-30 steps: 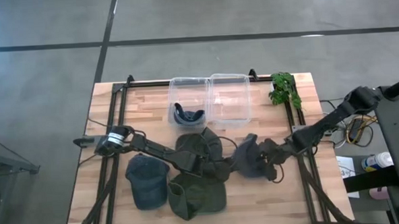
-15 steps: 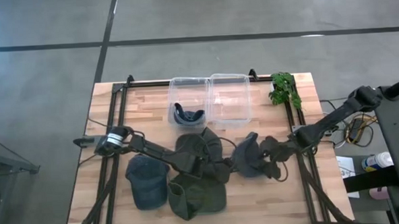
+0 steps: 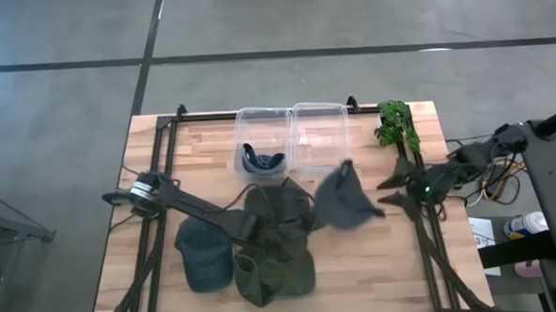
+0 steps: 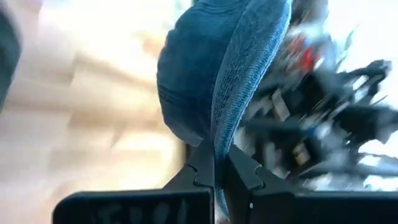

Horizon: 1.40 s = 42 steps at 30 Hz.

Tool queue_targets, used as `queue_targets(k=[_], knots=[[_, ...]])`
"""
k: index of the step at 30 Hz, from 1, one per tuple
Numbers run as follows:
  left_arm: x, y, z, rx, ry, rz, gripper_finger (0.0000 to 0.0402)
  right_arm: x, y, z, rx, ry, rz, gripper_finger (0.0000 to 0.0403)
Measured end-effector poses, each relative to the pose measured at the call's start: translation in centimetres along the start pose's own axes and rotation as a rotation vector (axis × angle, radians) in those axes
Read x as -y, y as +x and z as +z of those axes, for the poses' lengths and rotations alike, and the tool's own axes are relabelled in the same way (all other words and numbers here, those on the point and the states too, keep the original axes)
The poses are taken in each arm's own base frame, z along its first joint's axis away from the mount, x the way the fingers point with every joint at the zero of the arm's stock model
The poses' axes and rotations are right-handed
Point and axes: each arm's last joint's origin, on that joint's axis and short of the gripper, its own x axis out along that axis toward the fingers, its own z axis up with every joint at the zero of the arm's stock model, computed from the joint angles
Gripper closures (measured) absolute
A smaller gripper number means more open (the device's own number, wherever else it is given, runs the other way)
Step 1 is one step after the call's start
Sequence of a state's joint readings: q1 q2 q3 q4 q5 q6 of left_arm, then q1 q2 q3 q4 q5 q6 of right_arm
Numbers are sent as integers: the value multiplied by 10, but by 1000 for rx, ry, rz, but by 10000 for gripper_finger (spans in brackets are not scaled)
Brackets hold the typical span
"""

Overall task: Pick & Place hat
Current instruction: Put the right blue cap into the left transparent bin

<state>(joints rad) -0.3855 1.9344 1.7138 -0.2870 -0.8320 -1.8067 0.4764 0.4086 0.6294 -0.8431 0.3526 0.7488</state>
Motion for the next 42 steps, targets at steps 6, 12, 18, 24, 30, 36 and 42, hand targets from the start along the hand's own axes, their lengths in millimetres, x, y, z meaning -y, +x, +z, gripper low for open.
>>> queue_targets(k=[6, 12, 18, 24, 30, 36, 42], knots=[[23, -15, 20, 231, -23, -106, 392, 5, -20, 9, 113, 30, -40, 179], [24, 6, 40, 403, -73, -121, 392, 3, -15, 10, 120, 41, -86, 179], [19, 41, 60, 547, -120, -129, 392, -1, 2, 6, 63, 68, -145, 179], [6, 66, 70, 598, -125, -101, 392, -5, 14, 4, 22, 104, -192, 179], [-5, 81, 69, 554, -171, -82, 392, -7, 18, 3, 14, 135, -204, 179], [-14, 85, 66, 554, -181, -65, 392, -18, 19, 16, 146, 120, -108, 179], [-18, 91, 68, 540, -181, -50, 392, -24, 29, 28, 307, 269, -135, 179]])
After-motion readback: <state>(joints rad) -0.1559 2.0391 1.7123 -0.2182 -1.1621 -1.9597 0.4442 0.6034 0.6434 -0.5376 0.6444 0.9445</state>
